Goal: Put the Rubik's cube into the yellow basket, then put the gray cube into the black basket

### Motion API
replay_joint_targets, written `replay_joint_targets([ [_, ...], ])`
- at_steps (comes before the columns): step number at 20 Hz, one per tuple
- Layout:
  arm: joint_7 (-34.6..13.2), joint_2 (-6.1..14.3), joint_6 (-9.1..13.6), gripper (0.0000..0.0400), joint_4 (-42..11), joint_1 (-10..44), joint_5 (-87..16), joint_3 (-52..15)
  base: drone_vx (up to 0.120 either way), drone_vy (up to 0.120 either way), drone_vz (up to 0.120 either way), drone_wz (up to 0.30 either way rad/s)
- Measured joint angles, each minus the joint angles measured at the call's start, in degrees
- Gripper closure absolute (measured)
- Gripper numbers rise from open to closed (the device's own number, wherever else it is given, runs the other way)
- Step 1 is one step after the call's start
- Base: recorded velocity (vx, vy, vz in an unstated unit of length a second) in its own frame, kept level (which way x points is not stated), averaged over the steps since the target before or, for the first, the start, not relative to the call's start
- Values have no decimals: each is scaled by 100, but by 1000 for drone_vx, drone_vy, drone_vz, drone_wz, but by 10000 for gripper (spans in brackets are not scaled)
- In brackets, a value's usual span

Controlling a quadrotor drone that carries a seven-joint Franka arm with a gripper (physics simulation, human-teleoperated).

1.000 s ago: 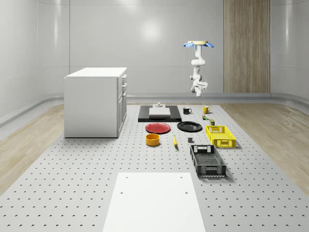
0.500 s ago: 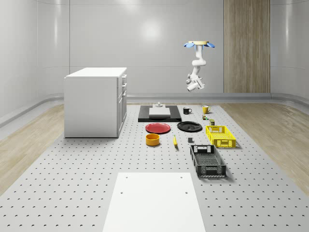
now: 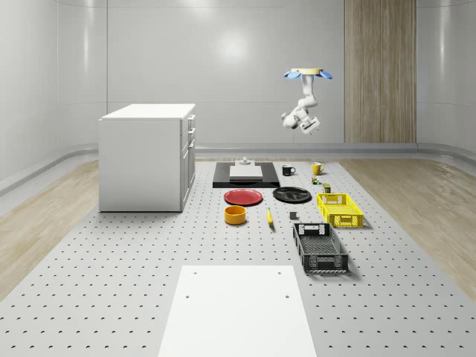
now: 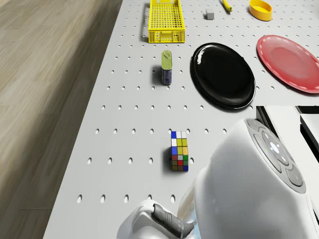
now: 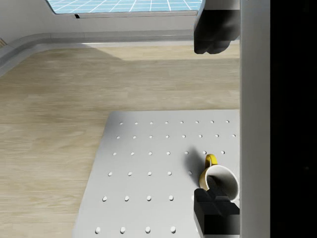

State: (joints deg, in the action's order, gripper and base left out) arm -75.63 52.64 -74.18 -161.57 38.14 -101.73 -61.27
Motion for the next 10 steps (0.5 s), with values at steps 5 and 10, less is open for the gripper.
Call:
replay_joint_targets([
  [5,-752,326,518,0,-338,1123,-888,-587,120,0,-120,0],
  [10,-1135,577,720,0,-420,1703,-1151,-867,120,0,-120,0],
])
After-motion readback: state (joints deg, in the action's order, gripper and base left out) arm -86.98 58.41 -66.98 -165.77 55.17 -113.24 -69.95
